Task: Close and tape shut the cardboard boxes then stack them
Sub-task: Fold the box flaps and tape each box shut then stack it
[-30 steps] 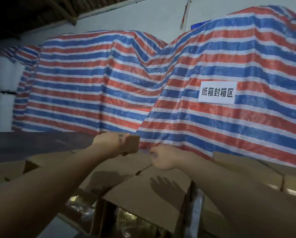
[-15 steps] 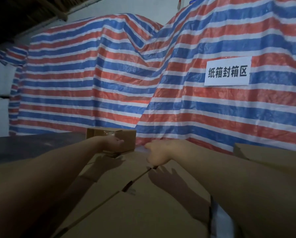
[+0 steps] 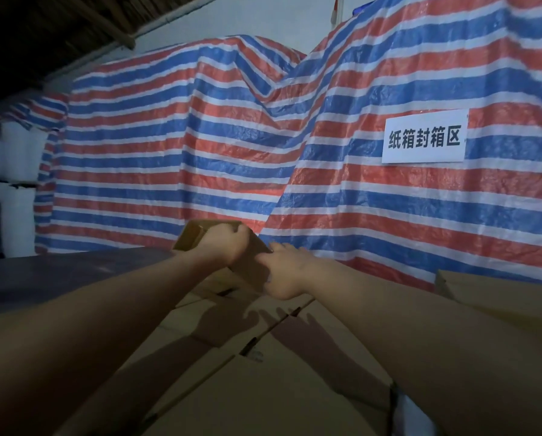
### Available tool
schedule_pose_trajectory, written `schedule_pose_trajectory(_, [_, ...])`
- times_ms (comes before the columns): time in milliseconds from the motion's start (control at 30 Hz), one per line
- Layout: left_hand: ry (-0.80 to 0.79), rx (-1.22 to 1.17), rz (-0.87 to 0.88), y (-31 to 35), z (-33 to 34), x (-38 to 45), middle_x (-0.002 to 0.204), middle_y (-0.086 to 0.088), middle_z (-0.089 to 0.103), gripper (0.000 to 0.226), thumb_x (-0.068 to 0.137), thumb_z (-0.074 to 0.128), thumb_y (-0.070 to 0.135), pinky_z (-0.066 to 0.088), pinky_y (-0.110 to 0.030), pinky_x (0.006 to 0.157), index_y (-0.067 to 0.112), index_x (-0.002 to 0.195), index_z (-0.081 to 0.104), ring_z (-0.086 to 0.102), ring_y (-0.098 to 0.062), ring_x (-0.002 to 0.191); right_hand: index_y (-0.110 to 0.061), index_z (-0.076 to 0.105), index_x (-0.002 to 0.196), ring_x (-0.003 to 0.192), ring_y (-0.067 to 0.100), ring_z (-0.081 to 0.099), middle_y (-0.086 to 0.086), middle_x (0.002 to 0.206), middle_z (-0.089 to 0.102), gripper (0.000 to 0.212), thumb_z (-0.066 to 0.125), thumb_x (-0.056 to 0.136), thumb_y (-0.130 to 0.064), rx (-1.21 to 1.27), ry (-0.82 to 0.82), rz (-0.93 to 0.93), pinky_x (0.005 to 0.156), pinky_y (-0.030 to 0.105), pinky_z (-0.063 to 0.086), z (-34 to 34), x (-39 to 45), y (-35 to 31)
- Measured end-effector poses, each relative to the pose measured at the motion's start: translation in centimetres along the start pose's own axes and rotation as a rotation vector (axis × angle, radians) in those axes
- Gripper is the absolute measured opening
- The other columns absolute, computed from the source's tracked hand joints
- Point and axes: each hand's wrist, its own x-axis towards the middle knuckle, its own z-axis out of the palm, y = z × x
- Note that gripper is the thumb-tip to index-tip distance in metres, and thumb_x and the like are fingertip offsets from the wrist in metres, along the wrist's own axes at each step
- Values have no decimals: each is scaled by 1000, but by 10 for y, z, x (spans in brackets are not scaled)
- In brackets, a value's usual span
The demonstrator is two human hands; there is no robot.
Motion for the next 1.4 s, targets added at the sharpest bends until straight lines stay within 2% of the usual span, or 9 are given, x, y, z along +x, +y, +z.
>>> schedule_pose_trajectory(133, [17,-36,-42,27,-25,-3,105,-12,63,46,103,30,43,50,-40,94,10,109,61,61,-25,97,-29,-7,158,153,35,13,9,166,11,117,78,80,-51,174,111,146,119,60,21,-5,-1,-15])
schedule_pose_trajectory(267, [5,-5,77,54,-34,-20,70,-7,51,47,101,34,42,40,-30,58,10,75,55,50,-17,64,-33,-18,156,152,34,15,7,166,7,139,85,66,-60,505,220,226,118,59,29,0,-11,-29])
schedule_pose_trajectory(367, [-69,48,120,77,-37,-37,72,-4,51,45,100,33,46,37,-29,59,13,78,55,49,-16,65,-27,-19,157,149,33,25,10,164,12,139,82,67,-63,716,311,318,117,54,33,4,-23,-39])
schedule_pose_trajectory(500, [-112,86,203,115,-45,-59,73,-4,52,47,99,33,47,37,-29,61,15,71,53,48,-16,64,-17,35,148,129,29,47,9,147,40,94,80,72,-51,726,549,417,103,45,47,-9,-34,-43])
schedule_pose_trajectory(600, [-118,81,246,140,-56,-76,65,1,52,46,100,35,46,34,-24,52,20,65,49,49,-13,60,-21,26,151,133,24,42,3,147,39,93,67,78,-61,626,579,431,110,43,40,-30,-51,-45])
schedule_pose_trajectory(767, [126,-70,397,159,-94,-91,104,-8,67,37,100,35,42,52,-42,85,16,101,61,62,-26,95,-20,-8,160,143,31,34,8,162,23,133,73,68,-71,846,628,449,109,42,36,-81,-109,-24])
schedule_pose_trajectory(900, [359,-231,175,153,-126,-95,126,-10,61,47,98,34,43,46,-45,98,13,129,54,57,-30,112,-25,2,160,142,30,37,5,160,31,130,83,64,-61,996,699,461,114,51,38,-123,-173,-9])
schedule_pose_trajectory(1100, [-113,-643,-13,159,-141,-154,148,-7,45,69,98,25,65,37,-44,107,21,150,35,51,-28,123,-32,33,144,119,26,58,-2,134,58,88,85,74,-48,1187,699,413,101,58,50,-150,-303,2])
schedule_pose_trajectory(1400, [-565,-905,119,238,-114,-310,110,5,73,70,71,44,90,53,-36,80,40,117,60,70,-16,100,-44,37,130,92,8,74,-16,104,72,76,87,72,-50,1225,632,447,78,37,60,-164,-490,3])
